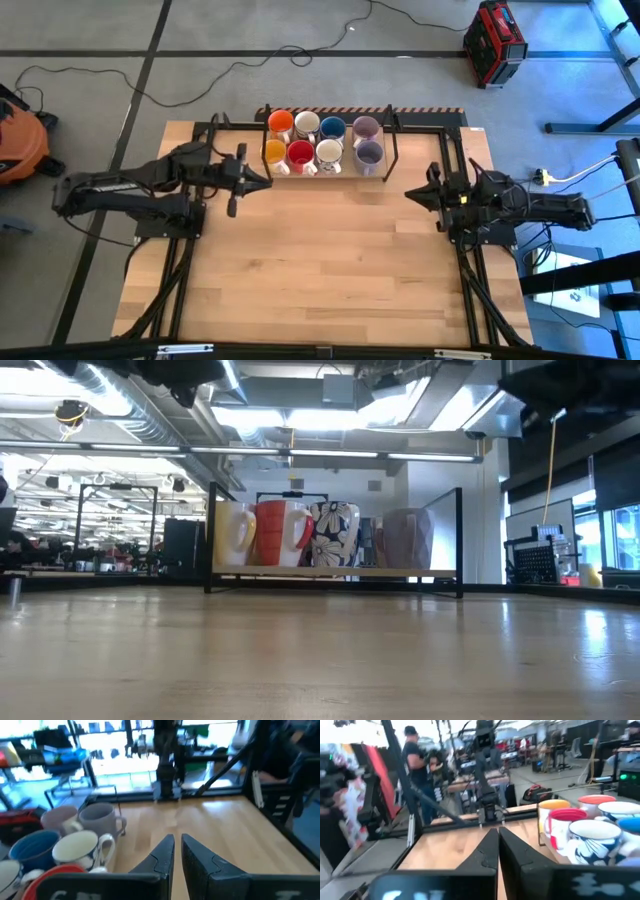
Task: Place coffee mugs
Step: Return to Home Position
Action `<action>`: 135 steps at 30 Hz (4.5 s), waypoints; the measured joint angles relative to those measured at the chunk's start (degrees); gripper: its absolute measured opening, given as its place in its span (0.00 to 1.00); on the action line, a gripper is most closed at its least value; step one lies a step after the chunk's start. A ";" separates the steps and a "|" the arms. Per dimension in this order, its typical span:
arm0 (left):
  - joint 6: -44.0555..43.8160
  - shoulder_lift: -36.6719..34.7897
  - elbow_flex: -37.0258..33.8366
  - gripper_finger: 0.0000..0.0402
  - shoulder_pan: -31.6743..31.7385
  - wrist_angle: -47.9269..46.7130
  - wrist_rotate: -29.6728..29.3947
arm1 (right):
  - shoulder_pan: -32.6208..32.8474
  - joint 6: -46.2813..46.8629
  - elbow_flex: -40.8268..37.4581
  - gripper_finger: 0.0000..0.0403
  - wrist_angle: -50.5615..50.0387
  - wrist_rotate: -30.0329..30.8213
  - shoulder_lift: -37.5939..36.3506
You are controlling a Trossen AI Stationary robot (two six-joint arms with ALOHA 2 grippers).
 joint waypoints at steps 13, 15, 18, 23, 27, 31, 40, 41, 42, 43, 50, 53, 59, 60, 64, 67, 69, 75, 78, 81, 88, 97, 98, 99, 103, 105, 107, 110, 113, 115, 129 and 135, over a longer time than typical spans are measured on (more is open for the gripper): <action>-7.66 -11.26 -17.66 0.07 2.46 19.98 2.99 | 0.02 5.49 -10.82 0.00 3.44 5.93 -11.18; -9.14 -13.32 -19.80 0.07 2.46 21.31 3.05 | 0.02 5.52 -11.69 0.00 3.41 6.14 -11.99; -9.75 -16.55 -21.85 0.07 2.46 21.37 2.82 | 0.02 6.75 -13.16 0.00 3.67 6.12 -13.00; -12.03 -22.02 -25.36 0.07 2.46 21.71 1.94 | 0.02 7.25 -15.36 0.00 4.16 5.73 -15.27; -12.29 -26.52 -29.30 0.07 2.46 22.08 0.43 | 0.04 7.03 -16.20 0.00 5.36 5.69 -15.44; -12.72 -31.71 -32.42 0.07 2.46 22.07 -0.18 | 0.04 5.88 -16.20 0.00 6.09 6.11 -15.39; -15.66 -40.36 -35.93 0.07 2.46 15.81 -1.10 | 0.04 5.55 -16.20 0.00 6.29 5.68 -15.39; -15.66 -40.44 -36.21 0.07 2.46 15.67 -1.19 | 0.02 5.52 -16.20 0.00 6.25 5.72 -15.39; -15.62 -40.38 -36.24 0.07 2.46 15.65 -1.26 | 0.04 5.52 -16.20 0.00 6.20 5.99 -15.39; -15.45 -40.39 -36.24 0.07 2.46 15.73 -1.42 | 0.04 5.49 -16.20 0.00 6.18 6.12 -15.39; -11.34 -40.42 -37.16 0.07 2.46 18.76 2.66 | 0.04 5.32 -16.20 0.00 4.77 6.11 -15.39; -11.26 -40.42 -37.16 0.07 2.46 18.65 2.23 | 0.04 5.72 -16.20 0.00 3.63 6.11 -15.39; -10.87 -40.40 -37.16 0.07 2.46 18.47 -0.79 | 0.02 7.38 -16.20 0.00 2.73 6.11 -15.33; -10.87 -40.40 -37.16 0.07 2.46 18.47 -0.83 | 0.01 7.36 -16.20 0.00 2.67 6.11 -15.31; -10.87 -40.38 -37.16 0.07 2.46 18.47 -1.05 | 0.00 7.38 -16.20 0.00 2.57 6.11 -15.31; -10.87 -40.38 -37.16 0.07 2.46 18.47 -1.06 | 0.00 7.38 -16.20 0.00 2.51 6.11 -15.31; -10.87 -40.38 -37.16 0.07 2.46 18.47 -1.07 | 0.00 7.38 -16.20 0.00 2.51 6.10 -15.31; -10.87 -40.38 -37.16 0.07 2.46 18.47 -1.07 | 0.00 7.38 -16.20 0.00 2.49 6.11 -15.31; -10.87 -40.38 -37.16 0.07 2.46 18.47 -1.07 | 0.00 7.40 -16.20 0.00 2.49 6.10 -15.31; -10.87 -40.38 -37.16 0.07 2.46 18.47 -1.07 | 0.00 7.40 -16.20 0.00 2.49 6.11 -15.31; -10.87 -40.38 -37.16 0.07 2.46 18.47 -1.07 | 0.00 7.40 -16.20 0.00 2.49 6.11 -15.31; -10.87 -40.38 -37.16 0.07 2.46 18.47 -1.09 | 0.00 7.42 -16.20 0.00 2.49 6.09 -15.31; -10.87 -40.38 -37.16 0.07 2.46 18.47 -1.09 | 0.00 7.42 -16.20 0.00 2.49 6.09 -15.31; -10.87 -40.38 -37.16 0.07 2.46 18.47 -1.10 | 0.00 7.42 -16.20 0.00 2.49 6.09 -15.31; -10.87 -40.38 -37.16 0.07 2.46 18.47 -1.10 | 0.00 7.42 -16.20 0.00 2.49 6.09 -15.31; -10.87 -40.38 -37.16 0.07 2.46 18.47 -1.10 | 0.00 7.42 -16.20 0.00 2.49 6.09 -15.31; -10.87 -40.38 -37.16 0.07 2.46 18.47 -1.10 | 0.00 7.42 -16.20 0.00 2.49 6.09 -15.31; -10.87 -40.38 -37.16 0.07 2.46 18.47 -1.10 | 0.00 7.42 -16.20 0.00 2.49 6.09 -15.31; -10.87 -40.38 -37.16 0.07 2.46 18.47 -1.10 | 0.00 7.42 -16.20 0.00 2.49 6.09 -15.31; -10.87 -40.38 -37.16 0.07 2.46 18.47 -1.10 | 0.00 7.42 -16.20 0.00 2.49 6.09 -15.29; -10.87 -40.38 -37.16 0.07 2.46 18.47 -1.10 | 0.00 7.42 -16.20 0.00 2.49 6.09 -15.31; -10.87 -40.38 -37.16 0.07 2.46 18.47 -1.10 | 0.00 7.42 -16.20 0.00 2.49 6.09 -15.31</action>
